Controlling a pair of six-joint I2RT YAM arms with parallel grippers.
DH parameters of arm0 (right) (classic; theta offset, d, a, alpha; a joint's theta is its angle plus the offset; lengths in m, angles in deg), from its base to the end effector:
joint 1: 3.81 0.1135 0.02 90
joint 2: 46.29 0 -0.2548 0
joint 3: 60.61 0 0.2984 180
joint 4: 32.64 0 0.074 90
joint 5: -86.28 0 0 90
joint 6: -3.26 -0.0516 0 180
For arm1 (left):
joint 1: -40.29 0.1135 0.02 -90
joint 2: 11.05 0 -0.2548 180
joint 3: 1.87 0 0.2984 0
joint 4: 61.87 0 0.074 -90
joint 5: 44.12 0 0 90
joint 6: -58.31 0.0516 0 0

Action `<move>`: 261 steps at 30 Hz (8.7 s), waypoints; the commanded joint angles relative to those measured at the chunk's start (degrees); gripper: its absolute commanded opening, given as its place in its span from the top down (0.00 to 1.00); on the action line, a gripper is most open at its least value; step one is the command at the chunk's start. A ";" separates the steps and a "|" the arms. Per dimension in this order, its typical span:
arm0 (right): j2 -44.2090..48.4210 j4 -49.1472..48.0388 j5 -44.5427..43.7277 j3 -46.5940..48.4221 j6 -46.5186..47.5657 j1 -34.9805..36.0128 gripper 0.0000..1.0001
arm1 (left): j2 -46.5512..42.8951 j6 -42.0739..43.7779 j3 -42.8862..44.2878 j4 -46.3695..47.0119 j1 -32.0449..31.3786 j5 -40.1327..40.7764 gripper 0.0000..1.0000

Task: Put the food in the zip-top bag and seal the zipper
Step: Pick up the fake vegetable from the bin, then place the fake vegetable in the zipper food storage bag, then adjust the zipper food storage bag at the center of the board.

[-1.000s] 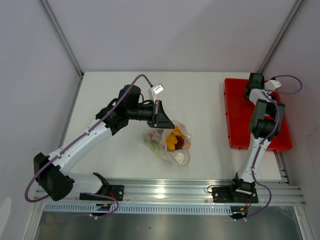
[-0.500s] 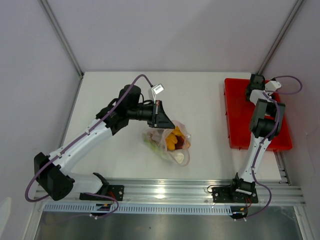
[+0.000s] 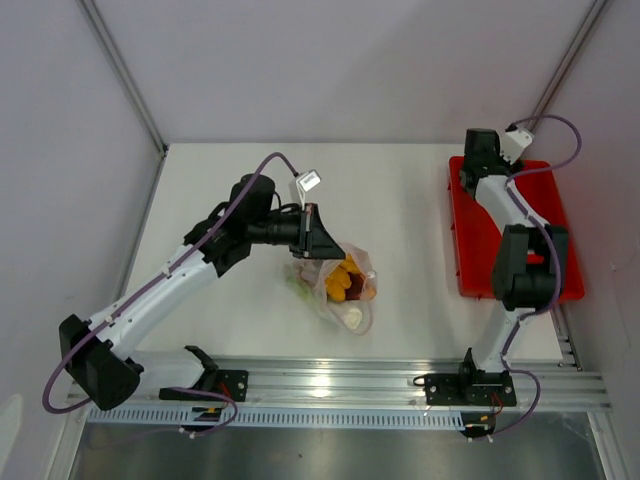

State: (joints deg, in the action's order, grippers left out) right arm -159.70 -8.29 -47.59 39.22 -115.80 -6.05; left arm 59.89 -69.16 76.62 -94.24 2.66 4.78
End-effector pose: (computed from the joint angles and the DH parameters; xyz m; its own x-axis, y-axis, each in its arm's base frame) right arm 0.4972 -0.0552 0.2089 -0.2579 0.3605 -0.8964 0.8004 0.5993 0.0107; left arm 0.2446 -0.2314 0.3462 -0.8312 0.0620 -0.5525 0.5380 0.3404 -0.7712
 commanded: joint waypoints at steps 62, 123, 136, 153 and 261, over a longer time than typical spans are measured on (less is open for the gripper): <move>61.02 23.18 47.66 -19.07 3.56 55.50 0.01 | -3.61 -0.76 5.44 -2.25 0.89 -0.29 0.99; 61.19 34.71 37.19 -14.33 -13.30 62.53 1.00 | -5.37 9.96 15.28 -15.43 -5.61 3.50 0.99; 65.32 30.59 34.48 -19.91 -23.47 63.15 1.00 | -5.46 8.55 9.40 -8.93 -11.59 4.44 0.99; 67.70 24.42 23.93 -21.96 -36.77 65.17 1.00 | -6.51 12.33 6.32 -6.82 -18.36 10.07 0.45; 76.93 -10.38 87.21 -45.07 9.72 42.41 1.00 | -14.77 17.96 -0.62 -9.28 -13.88 6.03 0.99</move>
State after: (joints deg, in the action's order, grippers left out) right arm -81.98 -14.58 38.26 -5.94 -105.40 36.75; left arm 47.21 -50.69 76.01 -108.30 -11.70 13.11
